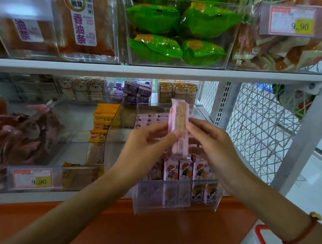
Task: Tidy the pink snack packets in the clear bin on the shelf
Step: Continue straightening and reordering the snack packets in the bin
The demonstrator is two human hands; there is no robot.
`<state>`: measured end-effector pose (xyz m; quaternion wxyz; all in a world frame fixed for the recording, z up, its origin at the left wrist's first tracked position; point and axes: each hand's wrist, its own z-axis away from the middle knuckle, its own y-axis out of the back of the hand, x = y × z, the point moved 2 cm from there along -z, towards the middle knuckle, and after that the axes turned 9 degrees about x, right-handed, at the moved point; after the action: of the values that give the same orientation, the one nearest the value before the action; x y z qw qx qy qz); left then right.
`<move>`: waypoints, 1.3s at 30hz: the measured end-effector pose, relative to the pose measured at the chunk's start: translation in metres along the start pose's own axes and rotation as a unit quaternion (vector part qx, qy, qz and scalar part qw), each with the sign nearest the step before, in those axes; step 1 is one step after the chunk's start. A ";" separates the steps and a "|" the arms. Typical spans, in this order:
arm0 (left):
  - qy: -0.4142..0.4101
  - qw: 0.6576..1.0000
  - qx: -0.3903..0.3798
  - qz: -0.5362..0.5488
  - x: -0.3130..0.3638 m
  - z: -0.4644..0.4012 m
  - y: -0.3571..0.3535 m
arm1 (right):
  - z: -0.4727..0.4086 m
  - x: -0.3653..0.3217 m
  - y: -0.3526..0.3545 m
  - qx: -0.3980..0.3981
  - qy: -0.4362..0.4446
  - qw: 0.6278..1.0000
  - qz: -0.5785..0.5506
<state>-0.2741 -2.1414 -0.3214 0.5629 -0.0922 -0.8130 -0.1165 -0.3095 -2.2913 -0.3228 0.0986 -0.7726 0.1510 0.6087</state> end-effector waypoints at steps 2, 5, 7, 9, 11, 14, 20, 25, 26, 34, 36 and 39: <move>0.093 0.992 -0.026 0.079 0.000 0.001 -0.002 | -0.001 0.003 0.002 0.000 -0.024 1.000 -0.003; 0.132 0.987 -0.035 0.085 -0.005 0.002 -0.003 | -0.002 0.007 0.001 -0.004 -0.048 0.999 -0.004; 0.086 0.994 -0.026 0.063 -0.005 0.001 -0.002 | -0.003 0.007 0.001 -0.008 -0.031 0.999 -0.005; -0.013 1.000 -0.013 -0.016 -0.003 0.000 0.001 | -0.002 0.003 0.000 -0.027 0.009 0.999 -0.016; -0.083 0.994 0.015 -0.071 -0.001 0.001 0.003 | 0.000 0.000 0.000 -0.041 0.055 0.997 -0.024; -0.120 0.988 0.044 -0.092 0.000 0.002 0.004 | 0.002 -0.001 0.000 -0.047 0.081 0.995 -0.030; -0.028 0.997 0.046 0.051 -0.003 0.000 0.003 | 0.005 0.002 -0.004 -0.081 0.079 0.993 0.046; 0.076 0.987 0.029 0.140 -0.006 -0.007 0.004 | 0.014 -0.002 -0.014 -0.014 0.188 0.974 0.124; 0.078 0.986 0.026 0.145 -0.006 -0.007 0.005 | 0.015 -0.004 -0.015 -0.004 0.202 0.970 0.136; 0.058 0.989 0.068 0.122 -0.001 -0.007 0.013 | 0.015 -0.006 -0.013 -0.075 0.106 0.990 0.057; 0.057 0.988 0.093 0.107 -0.001 -0.005 0.013 | 0.017 -0.004 -0.015 -0.076 0.091 0.990 0.071; 0.045 0.991 0.101 0.073 -0.003 -0.002 0.010 | 0.015 -0.002 -0.015 -0.027 0.094 0.992 0.081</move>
<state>-0.2684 -2.1327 -0.3227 0.6125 -0.0886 -0.7855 0.0033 -0.3182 -2.2720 -0.3250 0.0137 -0.8143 0.2049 0.5428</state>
